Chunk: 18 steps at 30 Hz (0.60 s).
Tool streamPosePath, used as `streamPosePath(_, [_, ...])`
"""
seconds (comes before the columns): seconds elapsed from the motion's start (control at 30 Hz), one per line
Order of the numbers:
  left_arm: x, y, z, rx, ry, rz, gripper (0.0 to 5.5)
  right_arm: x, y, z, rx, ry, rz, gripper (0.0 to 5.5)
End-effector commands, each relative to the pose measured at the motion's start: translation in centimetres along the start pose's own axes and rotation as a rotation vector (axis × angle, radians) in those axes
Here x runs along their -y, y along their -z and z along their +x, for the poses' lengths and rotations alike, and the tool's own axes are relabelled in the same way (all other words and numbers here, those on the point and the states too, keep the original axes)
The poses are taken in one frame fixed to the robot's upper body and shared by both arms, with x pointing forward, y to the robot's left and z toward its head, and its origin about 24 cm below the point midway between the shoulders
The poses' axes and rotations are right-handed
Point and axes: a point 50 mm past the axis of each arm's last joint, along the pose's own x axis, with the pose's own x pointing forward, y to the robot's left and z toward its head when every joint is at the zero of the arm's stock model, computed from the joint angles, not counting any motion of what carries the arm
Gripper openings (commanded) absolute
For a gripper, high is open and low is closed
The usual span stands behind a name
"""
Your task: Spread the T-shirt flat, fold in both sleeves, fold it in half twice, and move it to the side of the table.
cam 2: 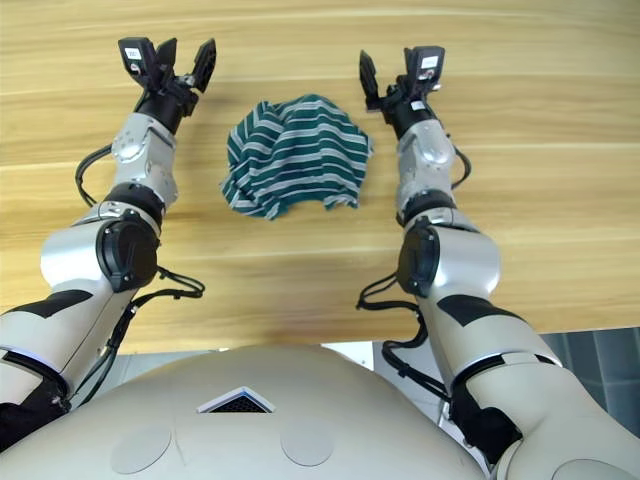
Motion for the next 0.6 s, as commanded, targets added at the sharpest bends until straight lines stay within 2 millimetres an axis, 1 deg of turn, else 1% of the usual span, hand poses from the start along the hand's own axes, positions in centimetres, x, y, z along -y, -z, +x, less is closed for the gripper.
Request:
streamPosePath(0.03, [-0.19, 0.36, -0.33, -0.015, 0.000, 0.003, 4.99, -0.17, -0.67, 0.34, 0.024, -0.020, -0.021, 5.27])
streamPosePath(0.07, [-0.20, 0.36, -0.32, -0.015, -0.002, 0.003, 5.08, -0.18, -0.68, 0.34, 0.025, -0.020, -0.022, 5.37])
streamPosePath(0.1, [-0.21, 0.35, -0.32, -0.015, -0.005, 0.004, 5.31, -0.18, -0.69, 0.34, 0.026, -0.019, -0.023, 5.40])
streamPosePath(0.13, [-0.23, 0.34, -0.31, -0.015, -0.008, 0.004, 5.36, -0.18, -0.70, 0.35, 0.027, -0.018, -0.023, 5.40])
streamPosePath(0.27, [-0.25, 0.39, -0.29, -0.024, -0.017, 0.015, 5.36, -0.16, -0.75, 0.36, 0.030, -0.016, -0.021, 5.40])
streamPosePath(0.37, [-0.12, 0.57, -0.23, -0.053, -0.017, 0.057, 5.36, -0.19, -0.76, 0.39, 0.028, -0.020, -0.025, 5.40])
streamPosePath(0.4, [0.01, 0.61, -0.24, -0.051, -0.004, 0.064, 5.18, -0.20, -0.77, 0.40, 0.028, -0.020, -0.027, 5.21])
streamPosePath(0.43, [0.10, 0.61, -0.25, -0.047, 0.005, 0.066, 5.16, -0.21, -0.80, 0.41, 0.029, -0.021, -0.028, 5.17])
streamPosePath(0.47, [0.13, 0.61, -0.27, -0.042, 0.008, 0.064, 4.90, -0.21, -0.82, 0.42, 0.031, -0.021, -0.028, 4.91])
streamPosePath(0.5, [0.12, 0.59, -0.27, -0.041, 0.008, 0.062, 4.81, -0.20, -0.84, 0.42, 0.032, -0.021, -0.028, 4.80])
streamPosePath(0.6, [0.11, 0.58, -0.27, -0.039, 0.009, 0.058, 4.23, -0.17, -0.86, 0.41, 0.033, -0.020, -0.030, 4.20])
